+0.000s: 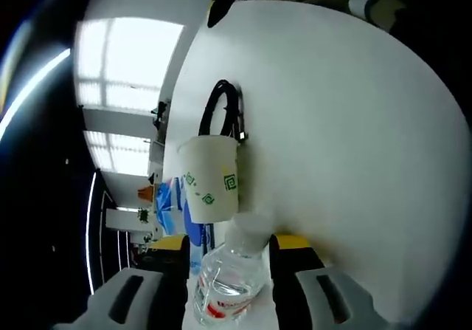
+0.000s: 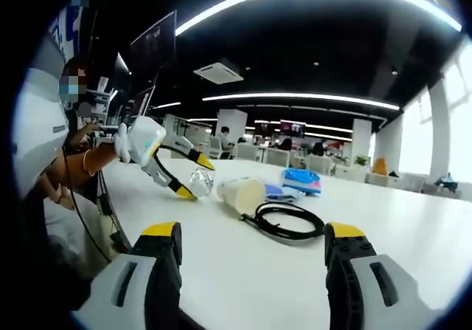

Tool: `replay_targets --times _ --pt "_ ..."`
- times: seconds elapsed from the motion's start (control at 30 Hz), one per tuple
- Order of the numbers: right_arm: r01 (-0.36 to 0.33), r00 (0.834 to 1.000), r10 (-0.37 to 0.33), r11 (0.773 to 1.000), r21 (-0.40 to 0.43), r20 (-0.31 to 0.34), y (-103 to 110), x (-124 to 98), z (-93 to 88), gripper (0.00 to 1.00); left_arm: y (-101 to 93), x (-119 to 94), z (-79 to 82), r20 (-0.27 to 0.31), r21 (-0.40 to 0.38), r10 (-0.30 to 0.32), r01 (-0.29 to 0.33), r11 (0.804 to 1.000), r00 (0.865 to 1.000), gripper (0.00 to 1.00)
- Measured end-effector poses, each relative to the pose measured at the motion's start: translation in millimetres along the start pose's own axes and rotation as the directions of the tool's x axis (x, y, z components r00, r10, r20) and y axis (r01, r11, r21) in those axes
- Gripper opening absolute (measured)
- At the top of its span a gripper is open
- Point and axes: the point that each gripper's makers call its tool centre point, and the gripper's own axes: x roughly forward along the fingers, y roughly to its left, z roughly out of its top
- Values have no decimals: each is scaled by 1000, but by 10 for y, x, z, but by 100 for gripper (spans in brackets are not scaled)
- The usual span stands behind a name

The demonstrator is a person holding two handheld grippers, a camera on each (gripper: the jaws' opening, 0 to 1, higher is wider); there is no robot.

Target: Arrange the tabletop items into an orderly group along one side of the table until the central work area is clear of visible clutter.

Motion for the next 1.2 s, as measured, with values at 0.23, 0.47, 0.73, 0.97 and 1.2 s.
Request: replay_targets --times 0.23,0.47,0.73,0.97,1.2 --pt "-43 998 37 993 113 51 46 -4 102 92 -46 5 3 27 9 -42 41 999 999 36" --pt "-20 998 15 995 93 53 -3 -31 118 91 -27 15 -36 17 23 -54 53 998 998 38" --pt "-17 1000 16 997 71 26 22 1 42 90 -20 56 -41 12 64 -69 68 996 998 38" --pt "-16 1000 14 998 68 20 18 -2 11 88 -110 98 -7 12 161 -117 114 980 993 25" --pt "-5 1000 3 998 69 22 -12 -39 1 87 -138 89 1 -4 190 -138 136 972 990 24"
